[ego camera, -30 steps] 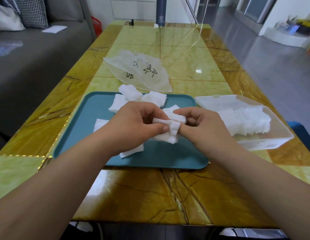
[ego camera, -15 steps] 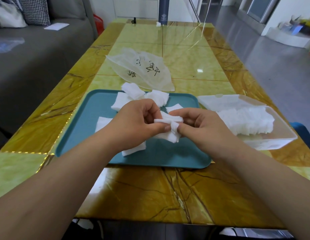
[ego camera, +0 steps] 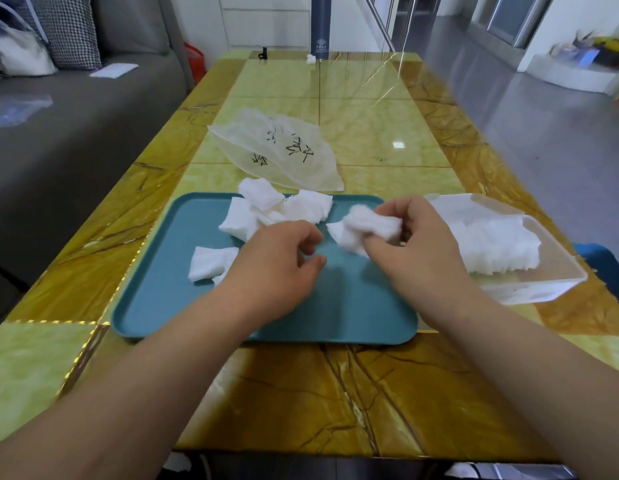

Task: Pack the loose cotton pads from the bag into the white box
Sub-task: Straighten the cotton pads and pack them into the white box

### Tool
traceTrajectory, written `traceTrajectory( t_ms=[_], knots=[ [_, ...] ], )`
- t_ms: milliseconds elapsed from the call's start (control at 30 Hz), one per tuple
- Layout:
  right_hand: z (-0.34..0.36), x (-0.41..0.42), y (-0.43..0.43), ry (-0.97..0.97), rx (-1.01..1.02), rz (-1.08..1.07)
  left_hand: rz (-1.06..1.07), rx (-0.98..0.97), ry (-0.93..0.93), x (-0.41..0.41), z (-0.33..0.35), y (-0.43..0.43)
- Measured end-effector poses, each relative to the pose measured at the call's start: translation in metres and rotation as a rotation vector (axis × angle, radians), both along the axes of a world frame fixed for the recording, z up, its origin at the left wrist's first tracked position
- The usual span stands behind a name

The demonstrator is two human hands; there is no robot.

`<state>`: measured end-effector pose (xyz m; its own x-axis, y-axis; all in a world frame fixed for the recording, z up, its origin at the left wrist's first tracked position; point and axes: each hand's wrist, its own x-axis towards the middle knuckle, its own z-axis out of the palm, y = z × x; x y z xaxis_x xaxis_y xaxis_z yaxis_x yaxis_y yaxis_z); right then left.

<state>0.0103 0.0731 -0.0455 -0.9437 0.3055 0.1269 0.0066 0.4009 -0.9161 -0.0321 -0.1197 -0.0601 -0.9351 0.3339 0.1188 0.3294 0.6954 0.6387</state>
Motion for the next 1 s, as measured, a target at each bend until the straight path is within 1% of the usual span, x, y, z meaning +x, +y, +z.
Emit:
traceTrajectory(
  t_ms=[100, 200, 367, 500, 633, 767, 900, 1000],
  knots=[
    [0.005, -0.001, 0.003, 0.061, -0.048, -0.095, -0.135, -0.186, 0.073, 0.001, -0.005, 0.024],
    [0.004, -0.002, 0.005, 0.048, -0.086, -0.104, -0.181, -0.331, 0.109, -0.004, -0.007, 0.049],
    [0.000, 0.001, 0.003, 0.017, -0.107, -0.071, -0.156, -0.423, 0.074, 0.002, -0.010, 0.064],
    [0.005, 0.009, 0.006, -0.024, -0.154, -0.062, -0.129, -0.494, 0.067, 0.021, 0.002, 0.043],
    [0.009, 0.022, -0.003, -0.095, -0.192, -0.040, -0.100, -0.461, 0.042, 0.041, 0.004, 0.012],
    [0.013, 0.031, -0.020, -0.119, -0.221, -0.075, -0.093, -0.463, 0.052, 0.048, 0.003, 0.003],
    [0.019, 0.027, -0.034, -0.148, -0.264, -0.075, -0.013, -0.253, 0.027, 0.048, -0.005, -0.007],
    [0.018, 0.023, -0.038, -0.176, -0.317, -0.109, 0.017, -0.119, -0.084, 0.042, -0.006, -0.008]
  ],
)
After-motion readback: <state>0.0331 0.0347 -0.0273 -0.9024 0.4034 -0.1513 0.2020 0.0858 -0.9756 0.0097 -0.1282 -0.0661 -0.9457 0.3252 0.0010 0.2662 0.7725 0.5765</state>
